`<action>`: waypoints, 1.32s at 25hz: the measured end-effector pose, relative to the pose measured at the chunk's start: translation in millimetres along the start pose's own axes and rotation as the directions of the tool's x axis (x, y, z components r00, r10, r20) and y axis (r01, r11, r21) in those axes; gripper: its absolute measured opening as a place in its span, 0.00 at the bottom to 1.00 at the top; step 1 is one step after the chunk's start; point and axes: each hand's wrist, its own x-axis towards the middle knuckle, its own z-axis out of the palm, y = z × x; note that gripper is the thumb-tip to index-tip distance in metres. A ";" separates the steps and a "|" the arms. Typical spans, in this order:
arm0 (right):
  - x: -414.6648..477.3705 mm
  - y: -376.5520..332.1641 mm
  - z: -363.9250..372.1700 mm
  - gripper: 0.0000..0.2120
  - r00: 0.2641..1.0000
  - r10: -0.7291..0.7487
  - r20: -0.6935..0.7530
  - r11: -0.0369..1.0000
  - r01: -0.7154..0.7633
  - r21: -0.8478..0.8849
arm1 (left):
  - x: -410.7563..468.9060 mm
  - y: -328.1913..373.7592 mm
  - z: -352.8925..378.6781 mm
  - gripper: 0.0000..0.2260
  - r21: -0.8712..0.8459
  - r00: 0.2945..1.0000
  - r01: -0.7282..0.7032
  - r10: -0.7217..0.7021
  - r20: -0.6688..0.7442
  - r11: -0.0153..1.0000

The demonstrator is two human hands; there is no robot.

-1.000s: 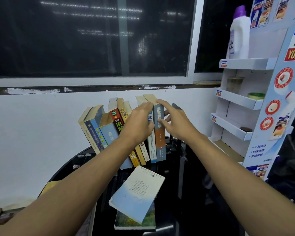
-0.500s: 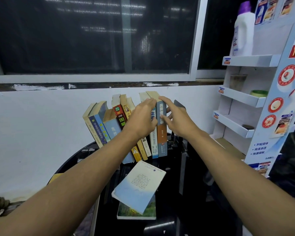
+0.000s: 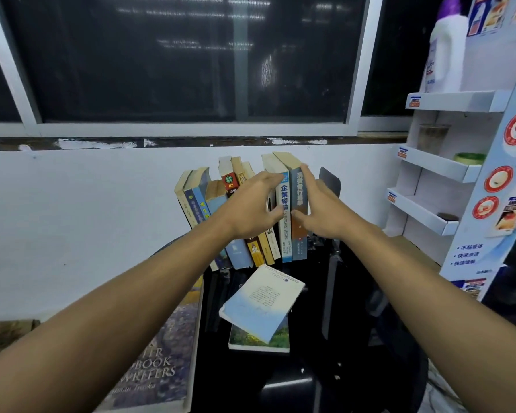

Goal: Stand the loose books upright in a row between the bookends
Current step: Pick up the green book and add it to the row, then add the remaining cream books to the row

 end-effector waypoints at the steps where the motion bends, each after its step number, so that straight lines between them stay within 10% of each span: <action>1: -6.4 -5.4 2.1 0.46 1.000 0.002 -0.024 1.000 -0.003 -0.019 | -10.3 -2.9 -3.7 0.28 0.002 1.000 0.003 -0.003 0.007 1.000; 25: -74.3 -125.1 141.0 0.39 0.851 0.046 0.523 0.978 0.068 -0.197 | -257.7 -107.2 -55.8 0.43 0.078 0.849 0.475 -0.480 0.220 0.876; 33: -70.7 -116.1 160.6 0.36 0.835 0.048 0.549 0.973 0.085 -0.215 | -266.6 -124.6 -38.3 0.28 0.004 0.765 0.600 -0.575 0.291 0.800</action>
